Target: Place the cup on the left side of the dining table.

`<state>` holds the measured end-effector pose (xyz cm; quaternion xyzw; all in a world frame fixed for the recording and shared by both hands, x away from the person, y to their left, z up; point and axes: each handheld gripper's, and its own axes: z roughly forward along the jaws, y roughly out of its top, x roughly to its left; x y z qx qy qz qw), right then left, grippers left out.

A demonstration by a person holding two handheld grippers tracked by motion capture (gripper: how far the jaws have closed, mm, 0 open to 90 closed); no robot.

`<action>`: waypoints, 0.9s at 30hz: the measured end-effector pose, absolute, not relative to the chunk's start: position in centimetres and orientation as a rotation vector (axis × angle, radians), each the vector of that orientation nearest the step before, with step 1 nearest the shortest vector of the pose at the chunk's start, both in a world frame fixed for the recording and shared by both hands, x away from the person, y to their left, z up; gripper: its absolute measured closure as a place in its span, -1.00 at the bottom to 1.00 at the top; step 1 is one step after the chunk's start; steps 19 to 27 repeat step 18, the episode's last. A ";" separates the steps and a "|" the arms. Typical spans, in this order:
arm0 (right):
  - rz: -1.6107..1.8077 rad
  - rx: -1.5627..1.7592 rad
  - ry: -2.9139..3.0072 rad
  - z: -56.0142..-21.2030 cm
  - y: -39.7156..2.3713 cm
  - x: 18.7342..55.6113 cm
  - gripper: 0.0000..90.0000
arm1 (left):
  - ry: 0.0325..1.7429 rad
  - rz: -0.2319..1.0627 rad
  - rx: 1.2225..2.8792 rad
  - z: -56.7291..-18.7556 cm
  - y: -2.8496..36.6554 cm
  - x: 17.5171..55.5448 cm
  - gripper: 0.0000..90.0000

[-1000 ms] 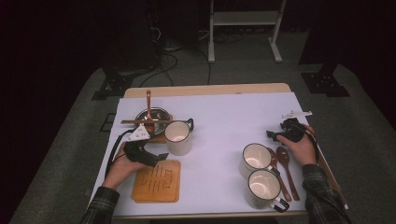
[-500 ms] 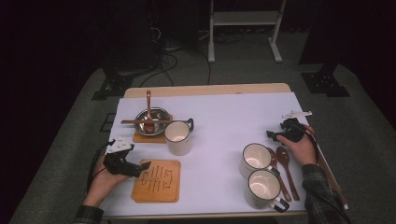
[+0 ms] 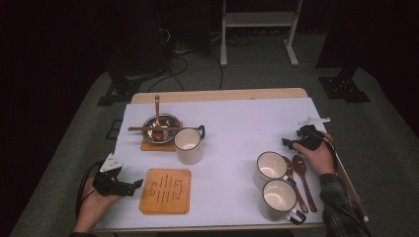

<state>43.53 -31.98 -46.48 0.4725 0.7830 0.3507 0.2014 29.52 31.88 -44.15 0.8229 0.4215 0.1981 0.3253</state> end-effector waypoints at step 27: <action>0.981 1.319 2.188 -46.5 -32.0 43.5 -0.54 | 1.154 0.514 2.128 -46.0 32.4 28.6 -1.00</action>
